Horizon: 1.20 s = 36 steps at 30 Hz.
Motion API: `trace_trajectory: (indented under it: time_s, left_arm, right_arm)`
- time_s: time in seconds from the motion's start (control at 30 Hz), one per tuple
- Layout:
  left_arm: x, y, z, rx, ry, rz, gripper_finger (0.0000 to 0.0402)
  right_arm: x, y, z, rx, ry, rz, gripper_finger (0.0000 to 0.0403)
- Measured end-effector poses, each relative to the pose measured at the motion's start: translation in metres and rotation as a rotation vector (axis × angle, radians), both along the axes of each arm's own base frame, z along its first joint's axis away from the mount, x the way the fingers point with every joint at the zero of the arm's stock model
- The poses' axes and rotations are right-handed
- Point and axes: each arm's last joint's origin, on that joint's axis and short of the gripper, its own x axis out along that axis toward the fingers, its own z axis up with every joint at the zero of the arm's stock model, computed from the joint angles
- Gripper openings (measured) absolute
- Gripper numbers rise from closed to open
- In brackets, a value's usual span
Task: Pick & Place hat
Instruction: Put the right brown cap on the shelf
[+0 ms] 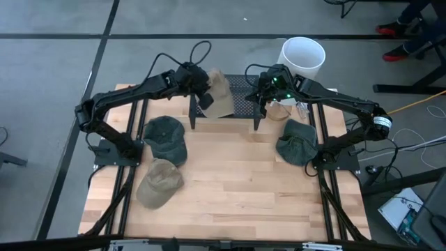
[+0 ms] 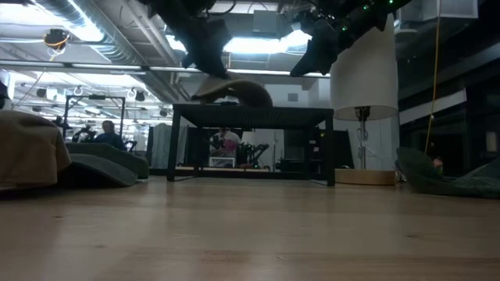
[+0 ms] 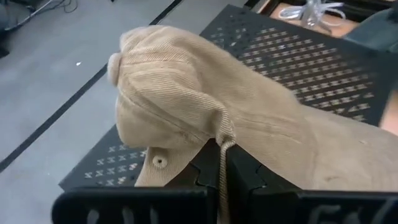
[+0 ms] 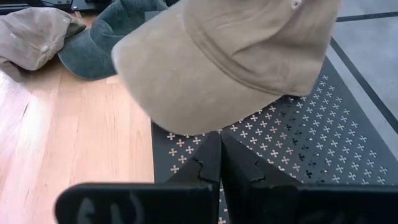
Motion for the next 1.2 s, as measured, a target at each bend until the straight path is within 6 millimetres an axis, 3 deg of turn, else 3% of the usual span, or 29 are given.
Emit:
trace_trajectory:
  time_s: [0.2, 0.47, 0.67, 0.9, 1.2]
  left_arm:
    - [-0.005, 0.013, 0.000, 0.046, -0.004, 0.016, 0.0017]
    - [-0.006, 0.016, 0.001, 0.053, -0.013, 0.031, 0.0042]
    - [-0.006, 0.016, 0.001, 0.062, -0.011, 0.033, 0.0087]
    - [-0.006, 0.019, 0.010, 0.073, -0.073, 0.157, 0.0132]
    - [0.018, -0.016, 0.038, 0.143, -0.163, -0.067, 0.0108]
  right_arm:
    - [0.000, 0.000, 0.001, 0.005, -0.012, -0.007, 0.0007]
    - [0.001, 0.000, 0.001, 0.016, -0.016, -0.015, 0.0007]
    - [0.000, 0.000, 0.001, 0.038, -0.019, -0.028, 0.0007]
    - [0.000, 0.001, -0.001, 0.074, -0.007, -0.005, 0.0007]
    - [-0.006, 0.004, -0.009, 0.114, 0.082, -0.002, 0.0007]
